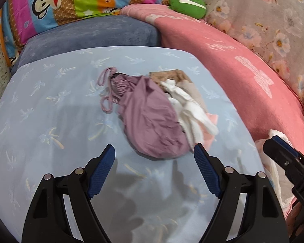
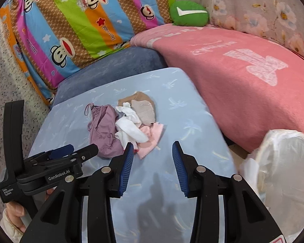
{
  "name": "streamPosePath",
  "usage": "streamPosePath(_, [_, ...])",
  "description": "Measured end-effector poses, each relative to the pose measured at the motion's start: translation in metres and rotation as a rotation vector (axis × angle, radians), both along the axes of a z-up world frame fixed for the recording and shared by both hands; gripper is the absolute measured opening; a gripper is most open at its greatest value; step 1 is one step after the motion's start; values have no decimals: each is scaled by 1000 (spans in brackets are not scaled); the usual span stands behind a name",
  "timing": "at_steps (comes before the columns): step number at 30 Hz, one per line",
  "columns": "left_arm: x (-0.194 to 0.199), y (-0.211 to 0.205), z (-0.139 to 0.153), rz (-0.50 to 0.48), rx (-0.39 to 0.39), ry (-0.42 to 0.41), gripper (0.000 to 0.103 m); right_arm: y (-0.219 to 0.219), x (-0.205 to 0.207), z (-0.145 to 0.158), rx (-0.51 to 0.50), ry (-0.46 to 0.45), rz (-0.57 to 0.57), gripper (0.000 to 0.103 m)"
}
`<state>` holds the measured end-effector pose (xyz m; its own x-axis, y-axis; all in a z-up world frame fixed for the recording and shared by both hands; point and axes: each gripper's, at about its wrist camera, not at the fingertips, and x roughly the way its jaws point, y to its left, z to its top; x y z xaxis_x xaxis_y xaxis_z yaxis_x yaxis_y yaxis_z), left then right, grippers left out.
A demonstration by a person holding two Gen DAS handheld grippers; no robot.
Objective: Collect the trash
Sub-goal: 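Grasp the mauve garment with the left gripper while the right grasps the white sock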
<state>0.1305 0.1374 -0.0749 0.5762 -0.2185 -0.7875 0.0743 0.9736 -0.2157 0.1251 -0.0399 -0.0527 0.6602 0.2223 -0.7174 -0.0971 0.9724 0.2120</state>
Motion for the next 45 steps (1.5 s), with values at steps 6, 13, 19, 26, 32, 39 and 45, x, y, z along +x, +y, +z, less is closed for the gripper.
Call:
streamPosePath(6, [18, 15, -16, 22, -19, 39, 76, 23, 30, -19, -2, 30, 27, 39])
streamPosePath(13, [32, 18, -25, 7, -45, 61, 64, 39, 57, -36, 6, 59, 45, 39])
streamPosePath(19, [39, 21, -32, -5, -76, 84, 42, 48, 69, -48, 6, 83, 60, 38])
streamPosePath(26, [35, 19, -27, -25, -101, 79, 12, 54, 69, -50, 15, 98, 85, 6])
streamPosePath(32, [24, 13, -5, -32, -102, 35, 5, 47, 55, -29, 23, 52, 87, 2])
streamPosePath(39, [10, 2, 29, -50, -107, -32, 4, 32, 32, 10, 39, -27, 77, 1])
streamPosePath(45, [-7, -18, 58, -91, -109, -89, 4, 10, 9, 44, 50, -96, 51, 1])
